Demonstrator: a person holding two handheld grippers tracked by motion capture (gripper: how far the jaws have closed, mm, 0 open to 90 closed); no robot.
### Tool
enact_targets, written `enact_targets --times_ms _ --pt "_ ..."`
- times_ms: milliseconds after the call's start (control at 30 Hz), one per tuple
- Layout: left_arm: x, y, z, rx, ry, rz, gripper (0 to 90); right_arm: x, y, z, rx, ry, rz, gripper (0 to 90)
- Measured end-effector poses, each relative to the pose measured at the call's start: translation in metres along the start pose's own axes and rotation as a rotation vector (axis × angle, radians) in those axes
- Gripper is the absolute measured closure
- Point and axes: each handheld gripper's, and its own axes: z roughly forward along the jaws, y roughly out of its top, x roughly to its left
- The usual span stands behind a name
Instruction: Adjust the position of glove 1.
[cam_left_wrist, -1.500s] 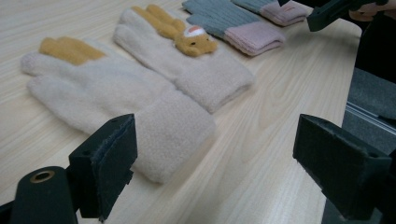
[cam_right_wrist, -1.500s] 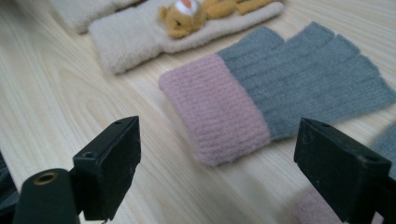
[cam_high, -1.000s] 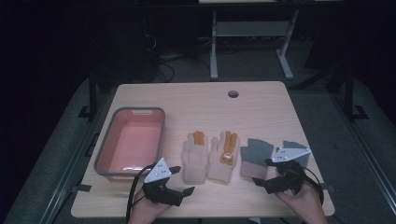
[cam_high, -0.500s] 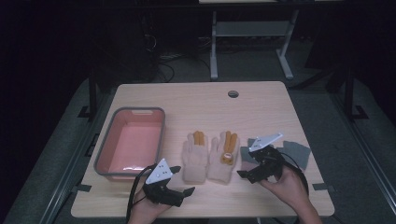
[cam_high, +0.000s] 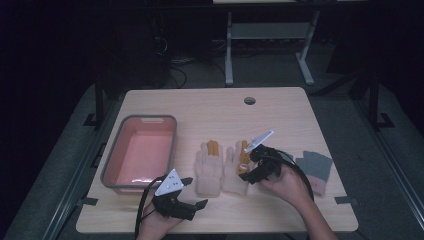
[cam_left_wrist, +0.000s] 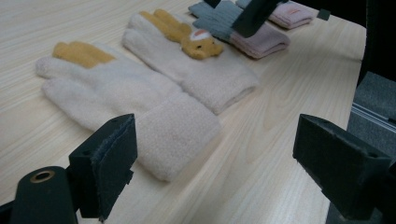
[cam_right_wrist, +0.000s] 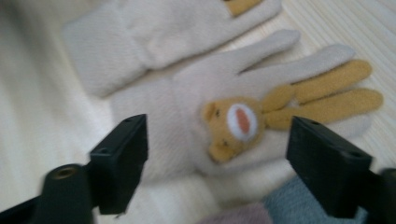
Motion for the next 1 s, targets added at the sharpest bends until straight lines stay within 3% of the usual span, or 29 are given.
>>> enact_targets --times_ms 167,567,800,1000 --pt "-0.001 0.0 -0.001 0.001 0.002 0.006 13.7 -0.007 0.004 0.014 0.03 0.006 0.023 26.6" --pt "-0.002 -0.001 -0.003 0.003 0.017 0.007 13.7 -0.013 0.012 0.043 0.125 -0.029 0.008 48.7" --pt "-0.002 -0.001 -0.003 0.002 0.019 0.004 13.7 -0.014 0.013 0.042 0.124 -0.04 -0.028 58.8" --pt "-0.001 -0.001 -0.004 -0.01 0.025 -0.007 13.7 -0.012 0.012 0.037 0.113 -0.038 -0.044 62.3"
